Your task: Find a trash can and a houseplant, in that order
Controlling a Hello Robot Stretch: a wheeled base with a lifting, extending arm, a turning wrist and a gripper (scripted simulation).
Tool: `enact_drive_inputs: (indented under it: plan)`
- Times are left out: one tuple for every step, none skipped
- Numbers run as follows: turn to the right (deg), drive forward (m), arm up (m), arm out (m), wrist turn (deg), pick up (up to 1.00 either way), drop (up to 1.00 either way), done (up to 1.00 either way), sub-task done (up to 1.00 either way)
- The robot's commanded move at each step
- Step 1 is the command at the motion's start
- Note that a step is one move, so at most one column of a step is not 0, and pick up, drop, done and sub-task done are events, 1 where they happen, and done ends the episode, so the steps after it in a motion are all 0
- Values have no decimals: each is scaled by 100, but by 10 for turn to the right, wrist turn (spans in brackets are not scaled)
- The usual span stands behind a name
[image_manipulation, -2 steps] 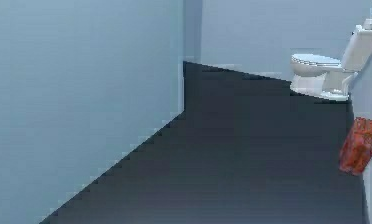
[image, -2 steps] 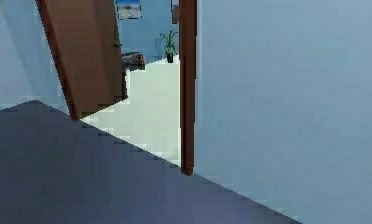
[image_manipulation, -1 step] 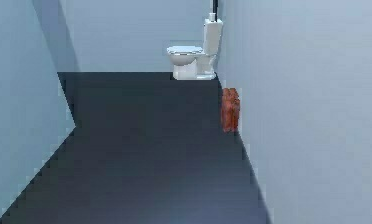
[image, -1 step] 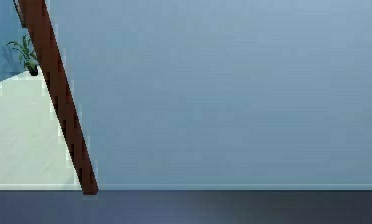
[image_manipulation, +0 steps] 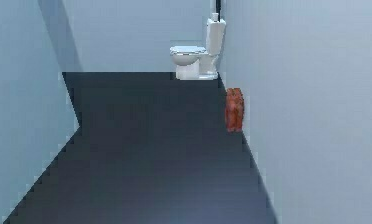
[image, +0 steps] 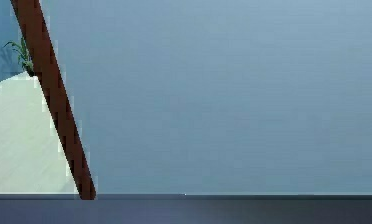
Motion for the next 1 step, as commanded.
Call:
enact_drive_inputs:
  plan:
    - [-450,0,0,0,0,0,0,0,0]
